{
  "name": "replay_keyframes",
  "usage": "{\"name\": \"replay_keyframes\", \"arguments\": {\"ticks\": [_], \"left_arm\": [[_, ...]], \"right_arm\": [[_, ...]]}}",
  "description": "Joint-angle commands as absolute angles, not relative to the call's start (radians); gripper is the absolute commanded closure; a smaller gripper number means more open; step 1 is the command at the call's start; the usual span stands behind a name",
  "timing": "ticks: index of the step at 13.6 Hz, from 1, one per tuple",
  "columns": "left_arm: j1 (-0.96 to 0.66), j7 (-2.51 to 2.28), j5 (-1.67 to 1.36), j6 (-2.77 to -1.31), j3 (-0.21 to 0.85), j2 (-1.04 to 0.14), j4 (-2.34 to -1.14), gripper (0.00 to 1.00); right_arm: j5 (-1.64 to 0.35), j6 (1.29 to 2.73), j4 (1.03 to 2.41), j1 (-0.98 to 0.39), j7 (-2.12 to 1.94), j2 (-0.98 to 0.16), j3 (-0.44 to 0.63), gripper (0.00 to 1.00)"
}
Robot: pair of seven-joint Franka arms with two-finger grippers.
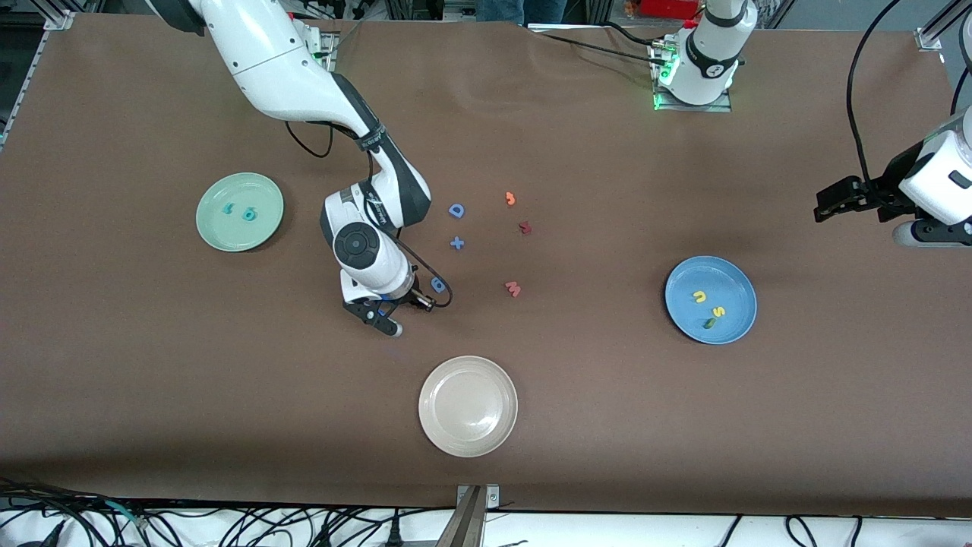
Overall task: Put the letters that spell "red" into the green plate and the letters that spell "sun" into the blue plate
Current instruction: 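Grasp the orange e with the right gripper, then carry the orange e over the green plate with the right gripper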
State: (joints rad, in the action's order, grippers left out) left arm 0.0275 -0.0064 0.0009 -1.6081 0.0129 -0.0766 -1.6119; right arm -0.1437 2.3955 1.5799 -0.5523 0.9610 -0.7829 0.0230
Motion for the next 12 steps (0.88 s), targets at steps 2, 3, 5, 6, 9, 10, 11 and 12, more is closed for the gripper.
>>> {"name": "replay_keyframes", "arguments": {"ticks": [2,3,5,6,9,10,11,12], "left_arm": [[0.029,0.017,0.017,-1.589,0.015,-0.091,-1.585,0.00],[0.029,0.017,0.017,-1.589,0.015,-0.091,-1.585,0.00],[0.028,0.017,0.015,-1.589,0.017,-0.091,-1.586,0.00],[0.028,0.017,0.015,-1.589,0.017,-0.091,-1.586,0.00],[0.026,0.015,0.015,-1.591,0.018,-0.091,-1.586,0.00],[0.026,0.015,0.015,-1.589,0.018,-0.091,-1.588,0.00],[0.026,0.015,0.015,-1.589,0.018,-0.091,-1.586,0.00],[0.026,0.015,0.015,-1.589,0.018,-0.091,-1.586,0.00]], "right_arm": [[-0.147,2.391,1.572,-0.549,0.956,-0.795,0.023,1.00],[-0.146,2.372,1.568,-0.546,0.956,-0.790,0.025,1.00],[-0.146,2.291,1.563,-0.529,0.939,-0.752,0.028,1.00],[-0.147,2.251,1.565,-0.514,0.905,-0.724,0.026,1.00],[-0.150,2.127,1.565,-0.477,0.853,-0.651,0.026,1.00],[-0.150,2.067,1.565,-0.465,0.823,-0.629,0.026,1.00],[-0.150,2.006,1.568,-0.459,0.792,-0.600,0.029,1.00],[-0.150,1.935,1.572,-0.440,0.754,-0.574,0.031,1.00]]}}
